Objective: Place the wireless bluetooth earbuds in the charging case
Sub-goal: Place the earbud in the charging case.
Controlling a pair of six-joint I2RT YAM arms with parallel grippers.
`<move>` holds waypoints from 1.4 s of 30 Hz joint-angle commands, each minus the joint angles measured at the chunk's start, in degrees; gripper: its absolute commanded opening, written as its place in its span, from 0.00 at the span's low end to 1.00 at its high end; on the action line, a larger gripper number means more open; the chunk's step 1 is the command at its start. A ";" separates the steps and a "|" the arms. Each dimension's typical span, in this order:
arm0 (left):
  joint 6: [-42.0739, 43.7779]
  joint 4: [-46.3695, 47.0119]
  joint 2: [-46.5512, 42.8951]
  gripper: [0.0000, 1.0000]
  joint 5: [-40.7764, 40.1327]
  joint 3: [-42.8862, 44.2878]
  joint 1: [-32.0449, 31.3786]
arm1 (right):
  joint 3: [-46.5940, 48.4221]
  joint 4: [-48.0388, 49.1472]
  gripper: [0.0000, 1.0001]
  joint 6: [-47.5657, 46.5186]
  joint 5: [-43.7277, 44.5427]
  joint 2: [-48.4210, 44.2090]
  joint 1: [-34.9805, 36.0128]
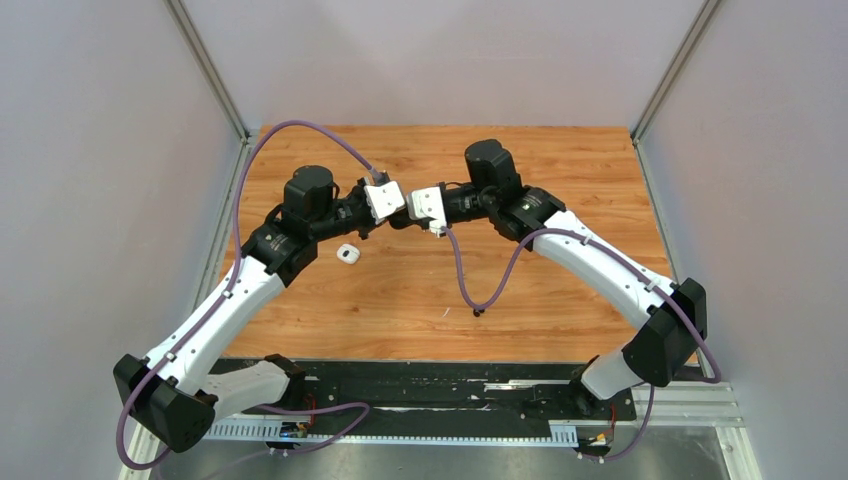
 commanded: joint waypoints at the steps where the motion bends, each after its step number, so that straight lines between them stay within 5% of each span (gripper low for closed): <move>1: -0.52 2.44 -1.36 0.00 0.96 2.67 -0.24 | 1.19 -2.04 0.00 -2.65 1.89 0.15 0.70; 22: -1.23 3.63 -0.43 0.00 -0.03 3.21 -0.45 | 5.40 -8.75 0.00 -2.11 3.63 3.23 1.50; 29: -2.72 3.89 -1.61 0.00 1.03 3.34 -0.65 | 5.35 -8.66 0.09 -1.08 4.75 3.83 1.64; 33: -2.36 4.18 -1.59 0.00 0.65 3.14 -0.74 | 5.40 -8.78 0.00 -0.80 5.04 3.60 1.64; 42: 2.96 3.67 -1.66 0.00 -3.87 2.36 -1.58 | 6.80 -11.77 0.00 -2.81 7.16 3.08 1.64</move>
